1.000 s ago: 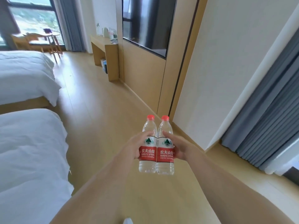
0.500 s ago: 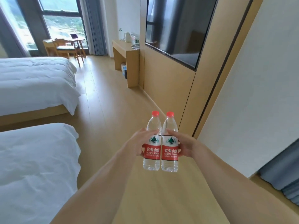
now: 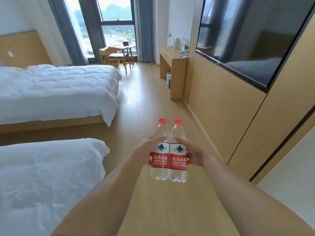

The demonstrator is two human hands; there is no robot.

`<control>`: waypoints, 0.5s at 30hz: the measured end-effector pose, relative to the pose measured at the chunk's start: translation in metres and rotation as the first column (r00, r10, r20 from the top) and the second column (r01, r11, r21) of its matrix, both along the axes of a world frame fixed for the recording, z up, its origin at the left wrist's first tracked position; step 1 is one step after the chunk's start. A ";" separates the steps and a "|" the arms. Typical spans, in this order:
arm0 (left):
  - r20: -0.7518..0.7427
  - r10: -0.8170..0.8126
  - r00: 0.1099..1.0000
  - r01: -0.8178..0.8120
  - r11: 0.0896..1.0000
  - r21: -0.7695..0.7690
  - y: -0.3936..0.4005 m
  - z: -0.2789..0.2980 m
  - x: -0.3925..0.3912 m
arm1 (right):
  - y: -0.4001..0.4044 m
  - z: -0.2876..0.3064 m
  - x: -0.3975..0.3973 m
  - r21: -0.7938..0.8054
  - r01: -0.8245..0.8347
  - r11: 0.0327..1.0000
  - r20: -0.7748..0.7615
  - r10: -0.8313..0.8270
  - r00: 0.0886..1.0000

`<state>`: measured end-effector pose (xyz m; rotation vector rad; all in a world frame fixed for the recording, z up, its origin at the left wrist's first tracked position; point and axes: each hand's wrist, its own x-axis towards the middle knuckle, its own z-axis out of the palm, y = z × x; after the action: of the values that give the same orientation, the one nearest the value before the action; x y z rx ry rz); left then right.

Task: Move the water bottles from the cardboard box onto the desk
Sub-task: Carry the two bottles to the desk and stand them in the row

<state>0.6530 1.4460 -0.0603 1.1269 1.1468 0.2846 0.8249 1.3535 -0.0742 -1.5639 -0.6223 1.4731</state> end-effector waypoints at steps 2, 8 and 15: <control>-0.002 0.011 1.000 -0.011 1.000 -0.004 0.031 0.005 0.020 | 0.038 0.002 0.022 0.004 -0.041 0.999 -0.005 0.041 0.999; 0.012 0.076 0.997 -0.076 0.997 -0.013 0.114 0.016 0.064 | 0.138 0.012 0.076 0.004 -0.122 0.992 -0.022 0.122 0.992; 0.027 0.110 0.994 -0.111 0.994 0.010 0.205 0.010 0.100 | 0.234 0.012 0.114 0.007 -0.166 0.986 -0.019 0.166 0.986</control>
<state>0.7528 1.6509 -0.0499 1.0683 1.1870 0.3911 0.9393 1.5873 -0.0618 -1.5221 -0.7600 1.6067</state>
